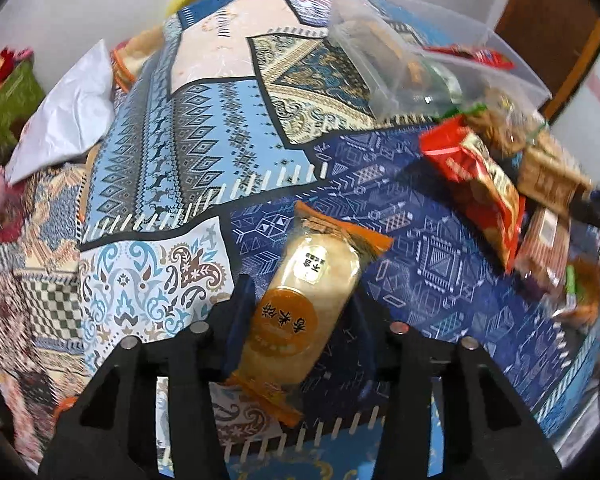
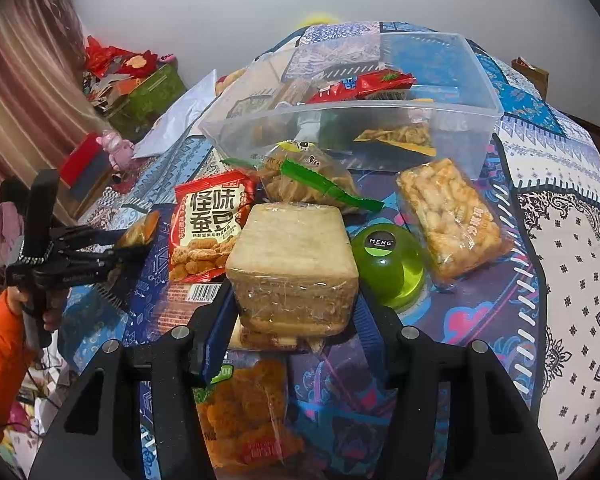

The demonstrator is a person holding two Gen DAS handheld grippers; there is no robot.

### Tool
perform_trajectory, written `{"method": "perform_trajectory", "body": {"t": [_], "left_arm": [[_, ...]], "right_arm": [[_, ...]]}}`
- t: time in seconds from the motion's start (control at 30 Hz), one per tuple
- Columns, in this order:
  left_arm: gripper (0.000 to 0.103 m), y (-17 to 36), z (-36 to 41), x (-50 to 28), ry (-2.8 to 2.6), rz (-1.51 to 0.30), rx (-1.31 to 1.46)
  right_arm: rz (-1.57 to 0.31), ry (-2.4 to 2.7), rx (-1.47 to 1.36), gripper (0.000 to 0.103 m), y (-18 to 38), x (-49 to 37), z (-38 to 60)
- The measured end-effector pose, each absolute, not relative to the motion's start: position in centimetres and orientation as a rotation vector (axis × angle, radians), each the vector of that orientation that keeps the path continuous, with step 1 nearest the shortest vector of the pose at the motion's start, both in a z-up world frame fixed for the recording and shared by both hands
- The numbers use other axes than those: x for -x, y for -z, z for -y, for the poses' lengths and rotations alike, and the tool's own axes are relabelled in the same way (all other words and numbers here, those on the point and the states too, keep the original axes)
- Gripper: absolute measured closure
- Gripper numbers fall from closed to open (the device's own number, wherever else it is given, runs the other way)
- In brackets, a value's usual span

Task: Organize snacks
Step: 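Grasp the cream cake with the left tool and lift it, then carry the cream cake into the clear box while the right tool carries the cracker block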

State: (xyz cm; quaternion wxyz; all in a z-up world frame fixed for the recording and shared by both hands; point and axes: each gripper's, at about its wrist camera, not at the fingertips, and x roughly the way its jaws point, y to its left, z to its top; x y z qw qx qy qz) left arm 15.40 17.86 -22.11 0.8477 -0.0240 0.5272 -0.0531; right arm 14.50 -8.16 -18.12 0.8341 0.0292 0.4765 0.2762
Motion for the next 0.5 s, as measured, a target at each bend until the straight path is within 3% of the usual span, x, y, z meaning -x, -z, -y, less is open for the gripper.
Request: {"method": "perform_trajectory", "body": {"t": [0.23,0.33,0.47,0.5], "left_arm": [[0.066,20.8,-16.2,-13.2,0.083,-1.059,0.048],[0.066,18.9,-14.7,-12.1,0.098,-1.011,0.037],[0.066,16.9,-13.3,-11.6,0.118,-0.965,0.046],[0.066,16.6,-13.1,-11.6,0.121,-0.958,0.051]], "right_arm": [[-1.021,-0.556,-0.046,0.049,18.3,-14.9,7.2],[-1.018,-0.559,-0.043,0.040,18.4,-15.1,6.7],[-1.007,-0.533,-0.033,0.041,18.5,-15.5,6.0],[-1.001,-0.515,-0.037,0.049,18.6,-15.6,6.1]]}}
